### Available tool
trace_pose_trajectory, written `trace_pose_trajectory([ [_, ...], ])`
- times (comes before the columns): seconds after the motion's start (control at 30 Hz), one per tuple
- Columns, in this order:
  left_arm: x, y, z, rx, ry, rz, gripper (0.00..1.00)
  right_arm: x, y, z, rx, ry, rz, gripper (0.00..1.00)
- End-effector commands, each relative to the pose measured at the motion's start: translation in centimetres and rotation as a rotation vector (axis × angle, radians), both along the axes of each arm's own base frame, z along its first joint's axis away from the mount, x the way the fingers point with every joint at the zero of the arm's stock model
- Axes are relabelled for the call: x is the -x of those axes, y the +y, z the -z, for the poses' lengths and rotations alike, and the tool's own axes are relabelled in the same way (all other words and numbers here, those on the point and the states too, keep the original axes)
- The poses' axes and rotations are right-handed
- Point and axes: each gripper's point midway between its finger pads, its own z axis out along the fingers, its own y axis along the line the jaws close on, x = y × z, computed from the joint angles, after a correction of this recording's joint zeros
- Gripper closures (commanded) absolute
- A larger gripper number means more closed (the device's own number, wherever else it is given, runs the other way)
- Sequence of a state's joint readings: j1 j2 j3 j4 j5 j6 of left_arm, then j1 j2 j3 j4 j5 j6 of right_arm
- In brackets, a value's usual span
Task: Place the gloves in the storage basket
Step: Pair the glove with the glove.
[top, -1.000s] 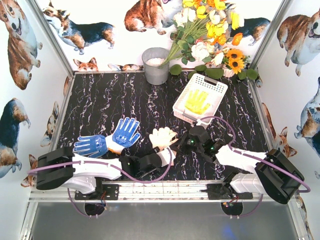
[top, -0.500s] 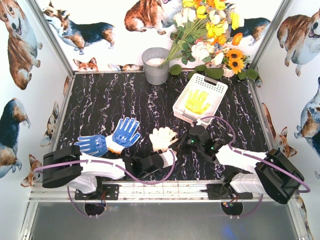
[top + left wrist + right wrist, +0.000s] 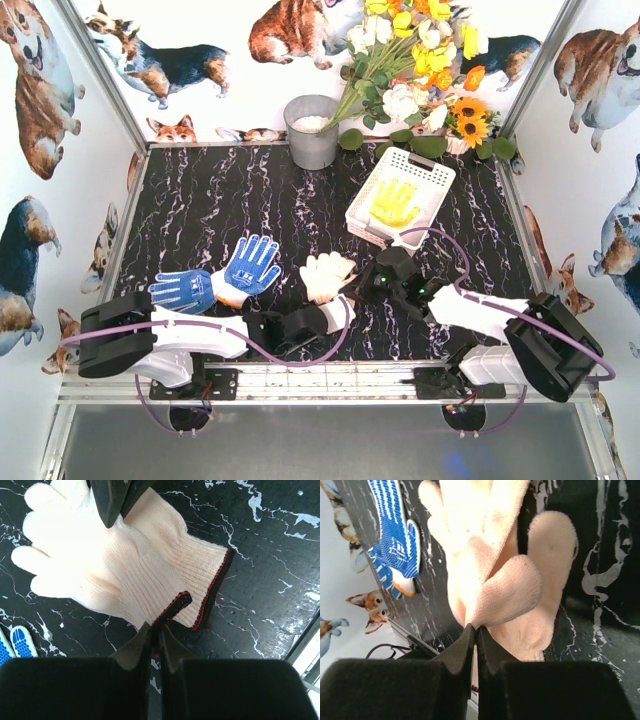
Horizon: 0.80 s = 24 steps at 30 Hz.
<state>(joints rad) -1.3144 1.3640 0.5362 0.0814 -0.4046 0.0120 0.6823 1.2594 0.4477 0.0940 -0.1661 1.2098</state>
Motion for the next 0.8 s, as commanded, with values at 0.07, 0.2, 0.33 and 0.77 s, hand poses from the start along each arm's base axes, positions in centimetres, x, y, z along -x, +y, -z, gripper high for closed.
trace_pose_trajectory([
  [0.07, 0.2, -1.6, -1.7, 0.050, 0.023, 0.005, 1.00, -2.1, 0.5, -1.5, 0.020, -0.068, 0.000, 1.00],
  [0.2, 0.2, -2.1, -2.3, 0.067, 0.024, 0.007, 1.00, -2.3, 0.5, -1.6, 0.036, -0.069, -0.015, 1.00],
  [0.33, 0.4, -2.9, -3.0, 0.091, 0.036, 0.017, 1.00, -2.5, 0.6, -2.0, 0.036, -0.082, -0.020, 1.00],
  [0.77, 1.1, -5.4, -2.8, 0.178, 0.121, 0.007, 1.00, -2.6, -0.5, -1.3, 0.093, -0.085, -0.023, 1.00],
])
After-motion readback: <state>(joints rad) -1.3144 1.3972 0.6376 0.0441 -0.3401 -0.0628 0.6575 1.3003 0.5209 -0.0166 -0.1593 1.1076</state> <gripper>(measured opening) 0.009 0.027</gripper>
